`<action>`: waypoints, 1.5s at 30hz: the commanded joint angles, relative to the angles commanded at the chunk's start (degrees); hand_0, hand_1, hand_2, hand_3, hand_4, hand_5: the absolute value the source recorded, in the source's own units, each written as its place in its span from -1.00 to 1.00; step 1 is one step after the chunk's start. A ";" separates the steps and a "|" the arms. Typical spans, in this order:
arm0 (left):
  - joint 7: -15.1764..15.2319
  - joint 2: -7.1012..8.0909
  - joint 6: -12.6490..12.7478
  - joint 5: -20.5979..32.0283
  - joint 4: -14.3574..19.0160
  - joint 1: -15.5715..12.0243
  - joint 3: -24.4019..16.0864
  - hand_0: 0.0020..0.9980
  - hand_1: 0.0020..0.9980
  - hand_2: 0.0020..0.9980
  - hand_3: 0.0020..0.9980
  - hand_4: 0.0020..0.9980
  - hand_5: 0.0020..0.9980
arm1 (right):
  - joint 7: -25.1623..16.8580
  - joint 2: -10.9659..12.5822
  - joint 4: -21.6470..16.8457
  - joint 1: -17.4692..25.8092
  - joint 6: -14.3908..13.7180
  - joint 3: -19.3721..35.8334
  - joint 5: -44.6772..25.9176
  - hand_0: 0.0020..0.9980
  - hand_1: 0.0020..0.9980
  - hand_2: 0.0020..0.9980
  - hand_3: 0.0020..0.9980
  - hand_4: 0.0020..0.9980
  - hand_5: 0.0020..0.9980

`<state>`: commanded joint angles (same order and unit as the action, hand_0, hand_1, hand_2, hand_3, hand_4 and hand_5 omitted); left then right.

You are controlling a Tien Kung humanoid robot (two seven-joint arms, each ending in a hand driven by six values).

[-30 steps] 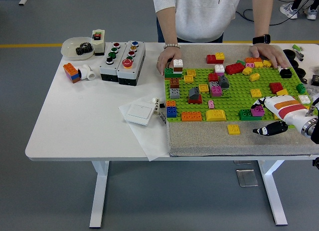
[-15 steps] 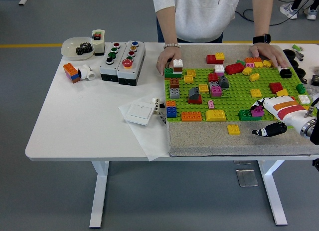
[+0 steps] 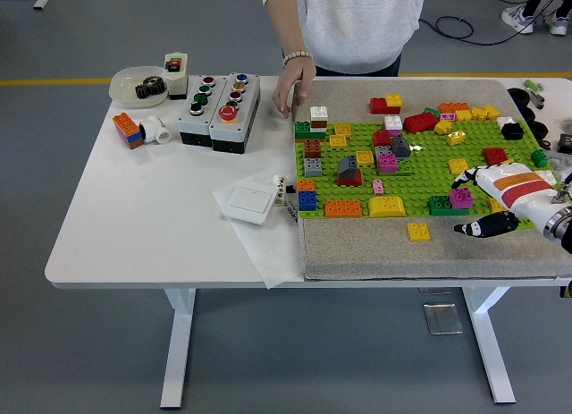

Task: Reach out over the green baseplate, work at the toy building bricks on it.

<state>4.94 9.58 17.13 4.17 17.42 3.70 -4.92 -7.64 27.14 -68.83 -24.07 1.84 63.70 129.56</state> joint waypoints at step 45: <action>0.60 0.12 -0.06 1.38 0.06 0.77 0.94 0.73 0.76 0.76 0.50 0.48 0.30 | 3.25 -1.01 -5.75 -0.18 -0.25 -9.22 -4.36 0.16 0.17 0.22 0.12 0.72 -0.42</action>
<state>5.54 9.70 17.07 5.55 17.48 4.48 -3.98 -4.40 26.12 -74.58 -24.25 1.59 54.48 125.19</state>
